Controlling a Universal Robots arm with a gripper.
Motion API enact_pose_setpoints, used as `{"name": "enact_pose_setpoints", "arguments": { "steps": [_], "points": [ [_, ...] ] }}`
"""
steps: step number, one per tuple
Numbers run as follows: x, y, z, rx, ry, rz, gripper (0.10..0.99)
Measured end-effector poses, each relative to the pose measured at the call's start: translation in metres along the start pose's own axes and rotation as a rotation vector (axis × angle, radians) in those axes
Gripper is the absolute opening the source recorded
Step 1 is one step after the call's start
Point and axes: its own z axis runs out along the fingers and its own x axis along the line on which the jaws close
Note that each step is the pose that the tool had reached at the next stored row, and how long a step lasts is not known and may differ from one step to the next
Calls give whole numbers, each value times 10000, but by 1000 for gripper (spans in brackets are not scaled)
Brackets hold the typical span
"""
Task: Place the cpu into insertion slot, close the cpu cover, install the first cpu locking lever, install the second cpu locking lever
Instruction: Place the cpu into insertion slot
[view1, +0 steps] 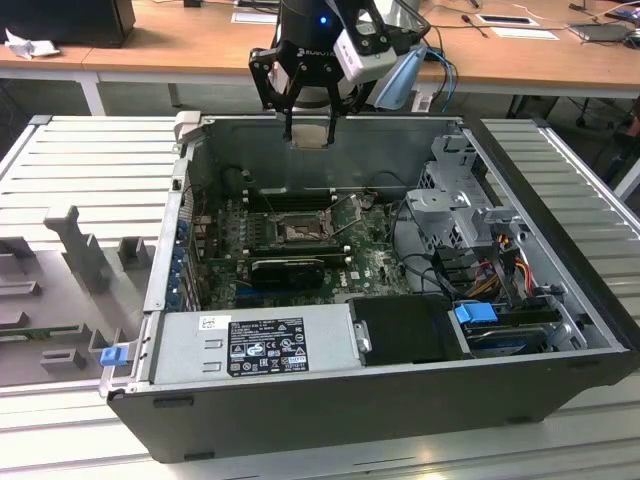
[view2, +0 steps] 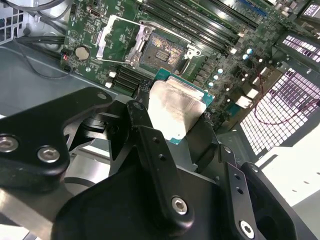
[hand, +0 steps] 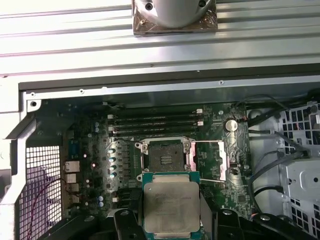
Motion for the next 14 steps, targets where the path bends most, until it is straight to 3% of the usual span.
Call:
{"name": "enact_pose_setpoints", "arguments": {
  "steps": [14],
  "points": [
    [0, -1, 7, -4, -48, 543, 541]
  ]
}}
